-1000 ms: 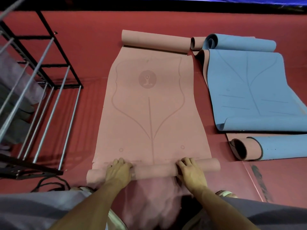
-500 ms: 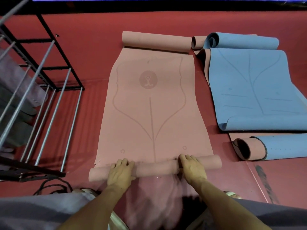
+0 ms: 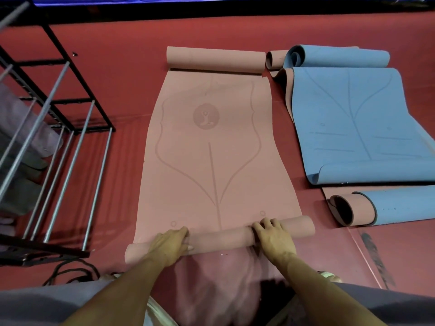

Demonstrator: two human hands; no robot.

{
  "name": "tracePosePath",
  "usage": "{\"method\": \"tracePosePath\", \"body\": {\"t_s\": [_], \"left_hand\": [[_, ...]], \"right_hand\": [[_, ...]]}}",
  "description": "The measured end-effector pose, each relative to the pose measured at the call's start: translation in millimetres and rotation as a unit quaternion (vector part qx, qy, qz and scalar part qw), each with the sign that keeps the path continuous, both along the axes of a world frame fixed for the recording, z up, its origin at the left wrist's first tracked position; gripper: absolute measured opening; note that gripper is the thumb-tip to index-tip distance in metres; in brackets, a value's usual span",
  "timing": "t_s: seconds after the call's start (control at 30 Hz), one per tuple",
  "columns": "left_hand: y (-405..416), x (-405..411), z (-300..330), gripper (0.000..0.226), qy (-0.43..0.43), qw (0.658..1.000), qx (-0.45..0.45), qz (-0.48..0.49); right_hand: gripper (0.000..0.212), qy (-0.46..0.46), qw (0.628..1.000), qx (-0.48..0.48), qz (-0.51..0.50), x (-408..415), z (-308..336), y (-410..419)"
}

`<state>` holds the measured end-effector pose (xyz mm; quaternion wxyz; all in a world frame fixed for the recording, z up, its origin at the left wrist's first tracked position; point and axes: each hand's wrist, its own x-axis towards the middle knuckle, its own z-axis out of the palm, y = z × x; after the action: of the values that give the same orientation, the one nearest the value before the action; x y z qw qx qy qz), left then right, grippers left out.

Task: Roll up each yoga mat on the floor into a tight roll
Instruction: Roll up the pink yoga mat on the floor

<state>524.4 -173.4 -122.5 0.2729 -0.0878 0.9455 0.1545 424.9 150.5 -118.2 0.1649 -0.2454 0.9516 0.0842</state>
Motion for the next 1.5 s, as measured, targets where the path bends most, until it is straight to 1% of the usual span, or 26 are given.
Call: {"method": "tracePosePath", "body": {"t_s": [0.1, 0.13, 0.2, 0.3, 0.4, 0.5, 0.6, 0.7, 0.77, 0.83, 1.0, 1.1, 1.27, 1.37, 1.4, 1.5], "left_hand": [[0, -1, -2, 0.042, -0.051, 0.997, 0.049, 0.009], [0, -1, -4, 0.048, -0.062, 0.996, 0.066, 0.016], [1, 0, -5, 0.057, -0.074, 0.992, 0.101, 0.031], [5, 0, -5, 0.059, -0.079, 0.988, 0.121, 0.05], [7, 3, -5, 0.058, -0.059, 0.993, 0.091, 0.051], [10, 7, -5, 0.05, 0.008, 0.997, 0.046, 0.062], [16, 1, -3, 0.043, 0.059, 0.996, 0.034, 0.055], [22, -5, -2, 0.041, 0.064, 0.998, 0.022, 0.019], [23, -3, -6, 0.037, 0.068, 0.998, 0.014, 0.013], [25, 2, -7, 0.034, 0.079, 0.997, 0.015, 0.008], [30, 17, 0, 0.04, 0.134, 0.991, 0.01, 0.008], [37, 26, -1, 0.057, 0.118, 0.992, -0.025, -0.03], [38, 12, 3, 0.048, 0.129, 0.989, -0.063, -0.019], [34, 6, 5, 0.05, 0.117, 0.991, -0.069, -0.009], [33, 5, 5, 0.052, 0.111, 0.992, -0.064, -0.005], [31, 2, 5, 0.052, 0.105, 0.993, -0.054, 0.005]], "right_hand": [[0.05, -0.003, 1.0, 0.001, -0.008, 1, -6, 11], [0.048, -0.018, 1.0, 0.011, -0.01, 2, 0, 12], [0.043, -0.044, 0.999, 0.012, 0.005, 6, 8, 14], [0.046, -0.066, 0.997, 0.043, 0.011, 3, 11, 13], [0.044, -0.07, 0.996, 0.049, 0.006, -1, 14, 8], [0.043, -0.07, 0.996, 0.044, -0.014, -4, 16, 6], [0.038, -0.081, 0.996, 0.029, -0.028, -6, 16, 5], [0.035, -0.065, 0.997, 0.019, -0.046, -5, 15, 4], [0.039, -0.036, 0.998, 0.014, -0.051, -5, 15, 5], [0.04, -0.028, 0.998, 0.012, -0.054, -6, 14, 7], [0.04, -0.028, 0.995, -0.048, -0.085, -5, 9, 5], [0.036, -0.021, 0.994, -0.06, -0.091, -7, 10, 2], [0.027, -0.007, 0.993, -0.07, -0.095, -6, 6, 2], [0.027, 0.024, 0.992, -0.073, -0.101, 1, 1, 2], [0.031, 0.029, 0.992, -0.074, -0.1, 2, 0, 2], [0.052, 0.0, 0.993, -0.074, -0.096, 1, 5, 2]]}}
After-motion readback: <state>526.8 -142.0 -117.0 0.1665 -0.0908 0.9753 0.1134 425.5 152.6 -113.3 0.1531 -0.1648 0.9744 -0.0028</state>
